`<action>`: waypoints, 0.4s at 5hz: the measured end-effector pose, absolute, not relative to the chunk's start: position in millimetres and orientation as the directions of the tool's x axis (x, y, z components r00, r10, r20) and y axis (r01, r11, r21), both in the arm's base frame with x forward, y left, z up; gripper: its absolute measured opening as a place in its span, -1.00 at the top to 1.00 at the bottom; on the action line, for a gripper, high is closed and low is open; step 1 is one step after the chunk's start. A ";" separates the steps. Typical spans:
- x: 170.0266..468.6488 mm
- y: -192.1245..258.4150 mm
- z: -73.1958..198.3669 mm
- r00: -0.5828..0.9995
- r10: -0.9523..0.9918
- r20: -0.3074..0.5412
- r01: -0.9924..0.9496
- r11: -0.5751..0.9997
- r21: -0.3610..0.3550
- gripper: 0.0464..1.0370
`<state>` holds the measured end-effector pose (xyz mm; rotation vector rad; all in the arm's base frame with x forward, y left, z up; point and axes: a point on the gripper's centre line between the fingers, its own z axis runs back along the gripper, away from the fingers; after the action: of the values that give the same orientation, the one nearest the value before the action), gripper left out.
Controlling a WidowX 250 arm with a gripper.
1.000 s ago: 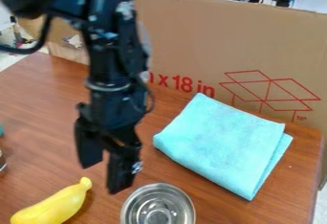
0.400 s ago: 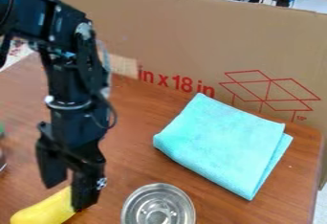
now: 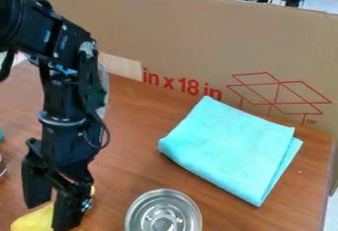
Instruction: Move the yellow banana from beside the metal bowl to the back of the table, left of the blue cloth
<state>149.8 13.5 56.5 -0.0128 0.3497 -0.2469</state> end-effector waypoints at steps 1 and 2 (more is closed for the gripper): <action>153.2 16.4 46.1 0.907 -0.219 -0.360 0.226 0.974 -0.024 -0.93; 159.0 17.2 37.0 0.889 -0.225 -0.398 0.242 0.970 -0.008 -0.93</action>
<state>159.0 17.2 37.0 0.0423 0.4078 -0.2427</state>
